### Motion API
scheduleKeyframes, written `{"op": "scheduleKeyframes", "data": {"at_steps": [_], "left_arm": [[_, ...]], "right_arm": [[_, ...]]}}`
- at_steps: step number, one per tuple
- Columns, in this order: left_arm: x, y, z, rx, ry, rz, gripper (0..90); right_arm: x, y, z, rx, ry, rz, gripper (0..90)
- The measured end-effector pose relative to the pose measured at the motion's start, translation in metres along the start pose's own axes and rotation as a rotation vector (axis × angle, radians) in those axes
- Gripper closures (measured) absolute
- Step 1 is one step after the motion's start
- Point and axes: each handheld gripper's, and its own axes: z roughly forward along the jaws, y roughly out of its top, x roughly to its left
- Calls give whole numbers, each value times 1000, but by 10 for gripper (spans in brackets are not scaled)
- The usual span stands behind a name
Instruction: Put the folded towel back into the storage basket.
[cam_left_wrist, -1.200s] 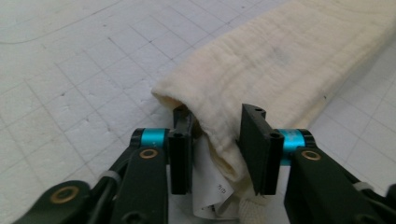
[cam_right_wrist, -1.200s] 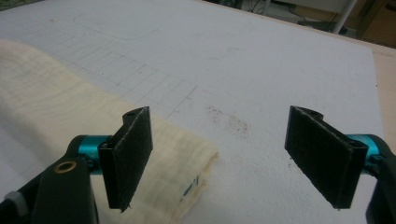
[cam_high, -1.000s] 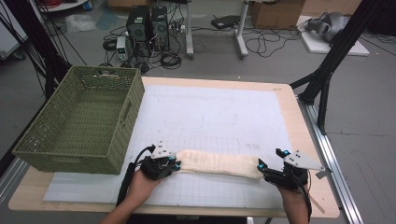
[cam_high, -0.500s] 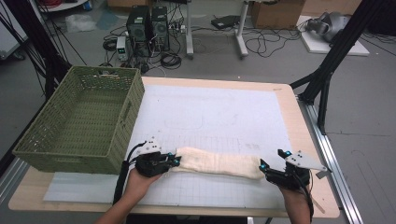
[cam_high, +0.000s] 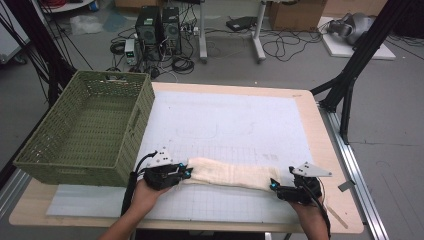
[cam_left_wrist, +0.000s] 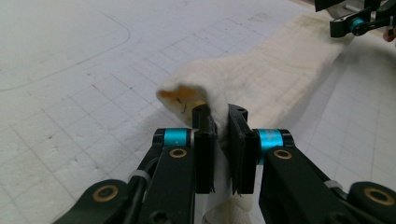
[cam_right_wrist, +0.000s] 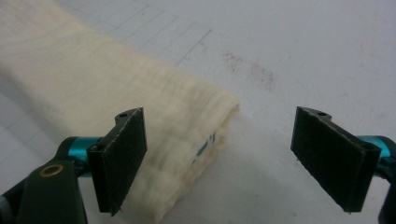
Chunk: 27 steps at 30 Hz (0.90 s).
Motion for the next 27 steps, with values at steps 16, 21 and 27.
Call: {"op": "scheduleKeyframes", "data": {"at_steps": [16,21,27], "left_arm": [[1,-5,0,21,-5,72,809],[2,-4,-3,12,3,25,810],[1,-1,-9,-22,9,23,810]], "right_arm": [[0,-2,9,80,186,74,740],[4,1,9,88,188,39,777],[5,5,7,61,168,-30,787]]}}
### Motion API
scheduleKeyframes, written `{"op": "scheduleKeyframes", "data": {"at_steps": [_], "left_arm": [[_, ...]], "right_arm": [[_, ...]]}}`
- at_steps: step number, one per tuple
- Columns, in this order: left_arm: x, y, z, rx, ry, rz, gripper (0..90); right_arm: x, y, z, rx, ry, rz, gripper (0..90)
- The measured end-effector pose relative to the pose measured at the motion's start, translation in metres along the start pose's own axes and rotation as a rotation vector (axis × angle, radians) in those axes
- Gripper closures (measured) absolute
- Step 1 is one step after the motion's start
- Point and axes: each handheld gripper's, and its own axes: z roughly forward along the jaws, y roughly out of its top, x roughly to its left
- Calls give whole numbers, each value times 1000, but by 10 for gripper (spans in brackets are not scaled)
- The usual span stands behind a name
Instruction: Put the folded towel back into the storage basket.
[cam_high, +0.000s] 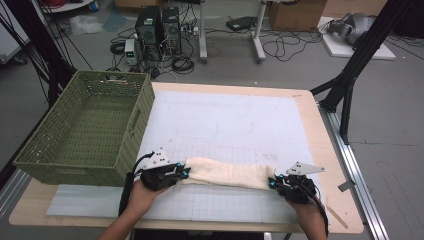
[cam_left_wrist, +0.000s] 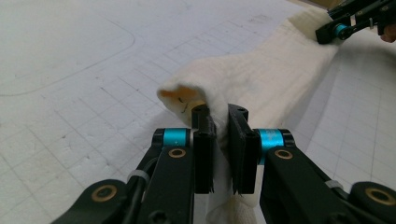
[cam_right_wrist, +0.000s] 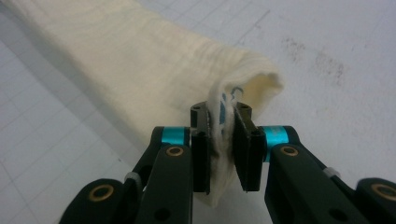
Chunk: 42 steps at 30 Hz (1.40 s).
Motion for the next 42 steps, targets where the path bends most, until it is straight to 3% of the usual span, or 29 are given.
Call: {"op": "scheduleKeyframes", "data": {"at_steps": [9,14,19,27,32,36,42], "left_arm": [[2,5,-16,-67,18,-7,809],[2,11,-28,-104,25,-12,809],[-1,18,-40,-131,34,7,810],[-3,26,-58,-159,49,3,815],[-9,34,-82,-189,71,30,817],[-12,38,-104,-226,92,22,817],[-12,39,-123,-247,138,13,817]], "right_arm": [[2,9,-3,-85,1,-78,793],[2,13,-4,-126,24,-82,796],[2,26,-8,-223,17,-95,810],[5,37,-9,-265,26,-106,813],[7,55,-6,-290,48,-134,815],[14,76,-1,-307,64,-179,815],[22,106,7,-327,80,-228,815]]}}
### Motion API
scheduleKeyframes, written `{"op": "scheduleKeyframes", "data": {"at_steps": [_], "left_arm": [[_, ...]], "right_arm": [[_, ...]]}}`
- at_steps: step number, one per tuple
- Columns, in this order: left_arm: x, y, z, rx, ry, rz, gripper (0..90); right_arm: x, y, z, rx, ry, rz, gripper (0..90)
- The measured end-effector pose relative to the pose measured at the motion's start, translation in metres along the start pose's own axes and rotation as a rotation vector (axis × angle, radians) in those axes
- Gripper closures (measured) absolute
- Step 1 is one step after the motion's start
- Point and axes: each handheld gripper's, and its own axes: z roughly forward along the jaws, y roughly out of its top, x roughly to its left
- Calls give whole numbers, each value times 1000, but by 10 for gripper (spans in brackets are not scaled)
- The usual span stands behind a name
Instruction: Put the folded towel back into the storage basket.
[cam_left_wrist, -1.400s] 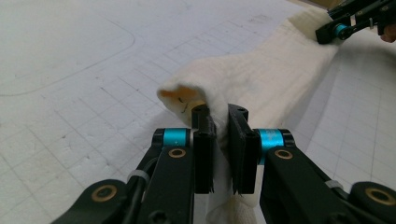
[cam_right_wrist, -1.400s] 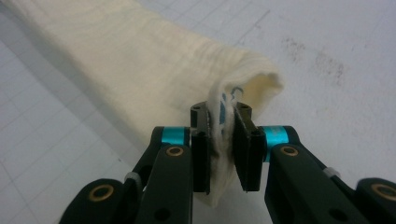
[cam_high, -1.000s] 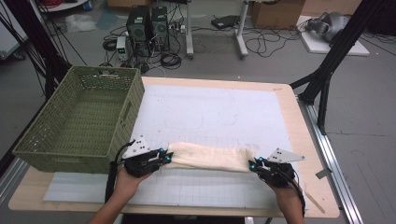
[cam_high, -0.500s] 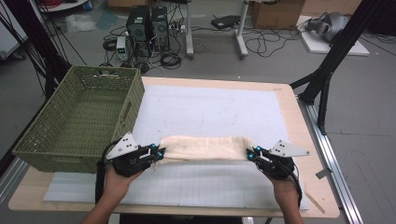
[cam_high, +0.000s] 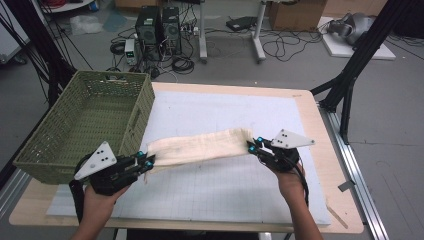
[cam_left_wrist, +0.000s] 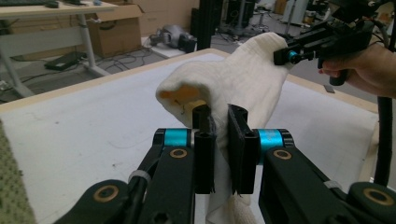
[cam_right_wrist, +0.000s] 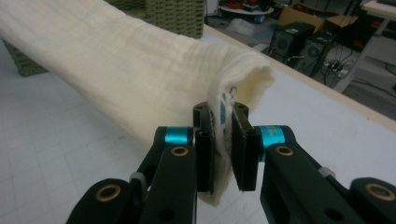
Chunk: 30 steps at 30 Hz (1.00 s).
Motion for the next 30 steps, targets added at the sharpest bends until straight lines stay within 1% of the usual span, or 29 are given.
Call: {"op": "scheduleKeyframes", "data": {"at_steps": [1,4,5,6,8,13,16,21,25,30], "left_arm": [[1,1,-2,-6,5,-2,817],[5,1,-8,-23,20,-10,816],[6,1,-9,-26,27,-10,816],[7,1,-11,-29,33,-10,816],[8,2,-14,-36,40,-11,815],[13,6,-23,-62,61,-14,813],[14,9,-29,-77,73,-14,813],[15,12,-37,-96,91,-9,813],[16,13,-42,-107,103,-12,813],[15,14,-49,-119,120,-6,813]], "right_arm": [[-1,4,3,-11,-4,-10,816],[-3,14,10,-23,9,-4,816],[-4,16,12,-32,9,-11,816],[-4,19,15,-31,14,-7,816],[-4,24,20,-37,15,-17,816],[-7,37,33,-51,36,-6,815],[-7,47,40,-61,39,-17,815],[-8,65,53,-60,50,-25,816],[-9,78,60,-71,51,-26,816],[-10,92,70,-80,59,-32,816]]}}
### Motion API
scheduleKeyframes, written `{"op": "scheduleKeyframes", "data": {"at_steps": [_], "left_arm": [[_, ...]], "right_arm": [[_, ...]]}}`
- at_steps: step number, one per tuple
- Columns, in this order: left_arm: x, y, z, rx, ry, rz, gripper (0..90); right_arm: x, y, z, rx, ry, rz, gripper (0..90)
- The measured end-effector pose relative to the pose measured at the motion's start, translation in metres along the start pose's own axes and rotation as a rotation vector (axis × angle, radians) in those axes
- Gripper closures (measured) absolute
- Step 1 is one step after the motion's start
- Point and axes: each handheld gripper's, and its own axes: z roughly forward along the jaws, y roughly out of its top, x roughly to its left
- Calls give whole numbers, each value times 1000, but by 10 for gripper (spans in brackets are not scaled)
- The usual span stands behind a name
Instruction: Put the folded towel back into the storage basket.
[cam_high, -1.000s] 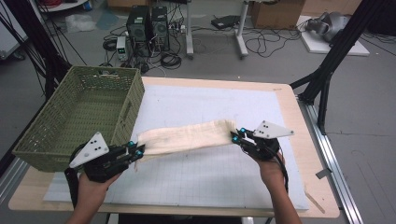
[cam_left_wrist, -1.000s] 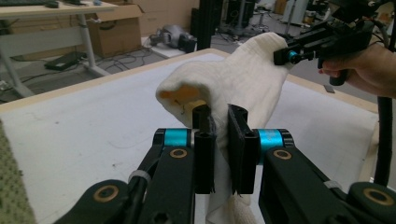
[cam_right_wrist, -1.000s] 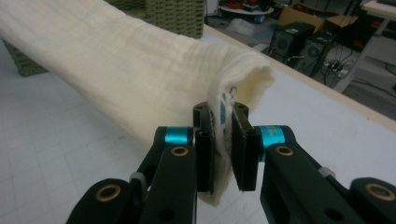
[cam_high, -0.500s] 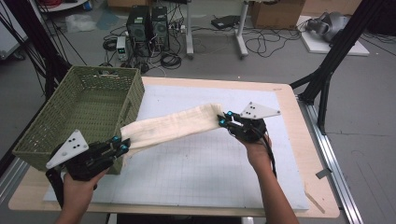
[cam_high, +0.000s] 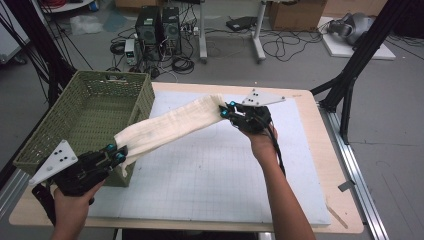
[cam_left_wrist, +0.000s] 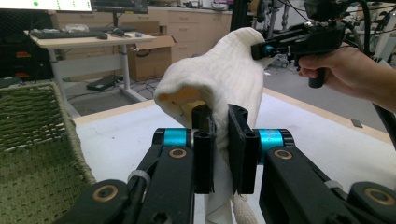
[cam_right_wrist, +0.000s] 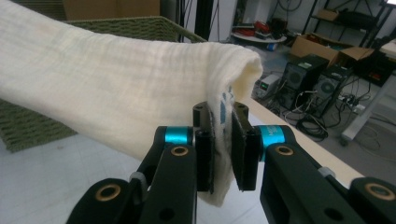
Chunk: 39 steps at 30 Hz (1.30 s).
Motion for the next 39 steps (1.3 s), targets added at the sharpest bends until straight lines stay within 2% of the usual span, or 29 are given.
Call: {"op": "scheduleKeyframes", "data": {"at_steps": [9,20,39], "left_arm": [[5,2,-18,-25,45,-7,813],[10,3,-32,-45,83,-10,815],[26,1,-46,-66,155,-38,818]], "right_arm": [[3,25,27,-8,28,-33,816],[7,56,62,-17,45,-44,818],[16,86,119,4,57,-70,820]]}}
